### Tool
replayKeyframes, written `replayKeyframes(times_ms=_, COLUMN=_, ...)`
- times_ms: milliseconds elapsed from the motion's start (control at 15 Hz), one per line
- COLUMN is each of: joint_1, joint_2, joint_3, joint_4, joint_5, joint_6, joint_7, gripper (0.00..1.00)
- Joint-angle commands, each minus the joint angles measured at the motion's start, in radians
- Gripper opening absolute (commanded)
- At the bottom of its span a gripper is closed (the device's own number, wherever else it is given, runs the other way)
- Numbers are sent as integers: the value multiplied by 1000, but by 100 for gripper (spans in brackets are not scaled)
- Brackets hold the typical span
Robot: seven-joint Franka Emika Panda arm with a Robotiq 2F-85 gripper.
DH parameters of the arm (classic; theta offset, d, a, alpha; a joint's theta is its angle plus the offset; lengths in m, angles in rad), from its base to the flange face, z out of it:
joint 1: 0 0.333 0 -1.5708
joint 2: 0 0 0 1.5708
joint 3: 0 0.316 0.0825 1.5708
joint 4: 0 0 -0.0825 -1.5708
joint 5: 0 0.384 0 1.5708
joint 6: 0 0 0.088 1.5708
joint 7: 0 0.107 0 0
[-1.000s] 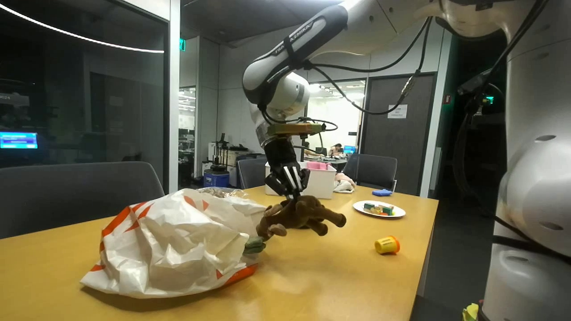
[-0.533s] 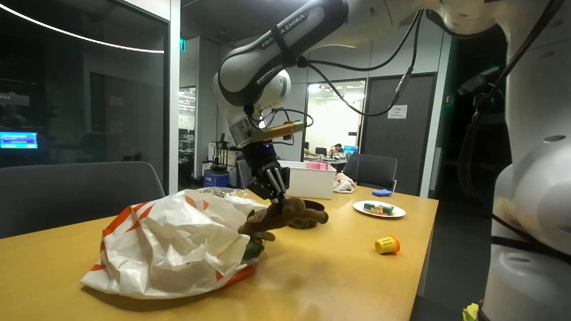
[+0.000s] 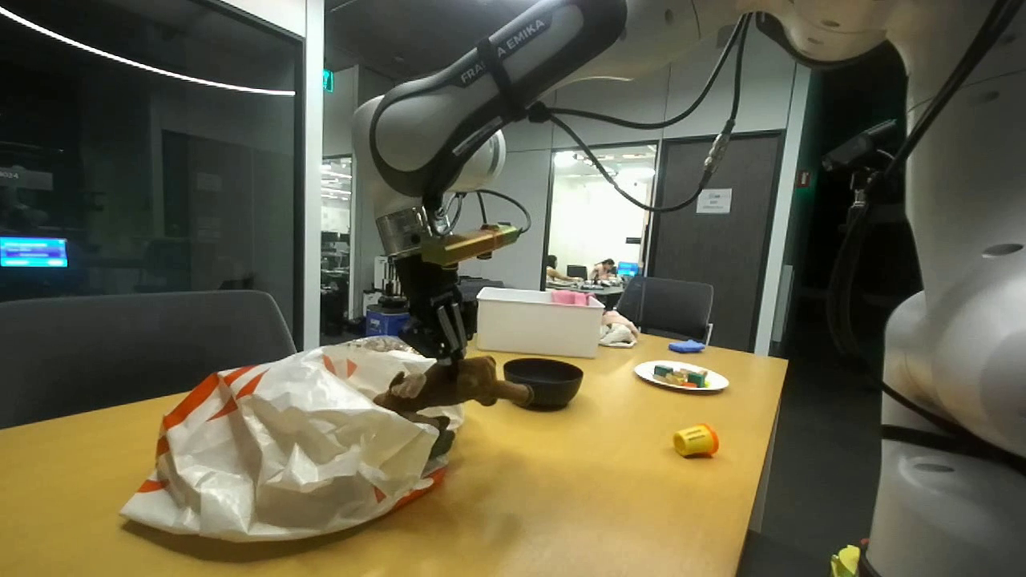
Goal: Put the toy vegetable, the contents of the black bowl and the toy moose into the plastic bag
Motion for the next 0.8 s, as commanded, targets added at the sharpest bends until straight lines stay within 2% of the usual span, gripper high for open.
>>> replayKeyframes(times_ms=0, joint_1=18, joint_2=16, joint_3=20, joint_4=12, joint_5=2, joint_6=89, joint_7=-12, gripper=2)
replayKeyframes(times_ms=267, joint_1=39, joint_2=-11, joint_3=43, joint_4=-18, joint_5=15, joint_6=201, joint_7=-26, gripper=2)
replayKeyframes(times_ms=533, joint_1=79, joint_2=-70, joint_3=57, joint_4=-35, joint_5=-72, joint_6=179, joint_7=98, gripper=2)
replayKeyframes(times_ms=733, joint_1=98, joint_2=-122, joint_3=87, joint_4=-48, joint_5=-33, joint_6=162, joint_7=98, gripper=3)
